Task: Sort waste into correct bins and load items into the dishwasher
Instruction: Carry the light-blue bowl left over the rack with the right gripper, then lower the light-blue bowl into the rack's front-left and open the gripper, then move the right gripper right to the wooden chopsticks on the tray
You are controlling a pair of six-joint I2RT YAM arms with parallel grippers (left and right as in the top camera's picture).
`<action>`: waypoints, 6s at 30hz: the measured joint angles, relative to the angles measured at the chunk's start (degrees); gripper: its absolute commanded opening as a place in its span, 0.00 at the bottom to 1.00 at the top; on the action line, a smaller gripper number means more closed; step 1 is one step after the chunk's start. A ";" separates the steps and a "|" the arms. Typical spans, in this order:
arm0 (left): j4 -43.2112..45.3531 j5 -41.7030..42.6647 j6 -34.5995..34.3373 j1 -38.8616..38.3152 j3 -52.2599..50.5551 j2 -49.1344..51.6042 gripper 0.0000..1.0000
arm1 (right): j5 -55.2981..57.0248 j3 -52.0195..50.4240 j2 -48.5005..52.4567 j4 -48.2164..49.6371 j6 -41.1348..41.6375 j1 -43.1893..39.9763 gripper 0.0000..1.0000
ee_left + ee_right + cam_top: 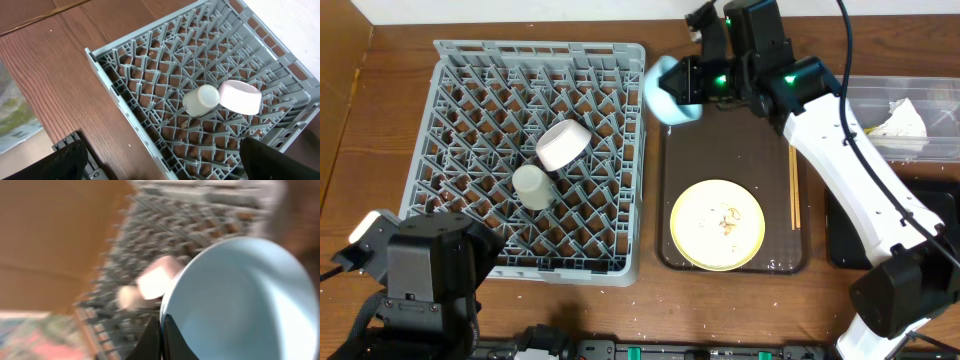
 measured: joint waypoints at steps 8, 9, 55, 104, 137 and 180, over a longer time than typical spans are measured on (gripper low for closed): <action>0.00 0.00 0.00 0.00 0.00 0.00 0.98 | -11.34 -0.02 1.68 7.54 8.90 7.10 0.01; 0.00 0.00 0.00 0.00 0.00 0.00 0.98 | -12.07 -0.04 2.27 8.68 10.12 8.70 0.01; 0.00 0.00 0.00 0.00 0.00 0.00 0.98 | -14.69 0.63 29.05 52.63 53.57 30.40 0.01; 0.00 0.00 0.00 0.00 0.00 0.00 0.98 | 17.07 0.17 17.40 3.52 10.58 35.10 0.01; 0.00 0.00 0.00 0.00 0.00 0.00 0.98 | 22.84 0.26 18.56 8.44 2.80 39.36 0.01; 0.00 0.00 0.00 0.00 0.00 0.00 0.98 | 26.95 10.47 26.95 26.88 -3.21 21.38 0.08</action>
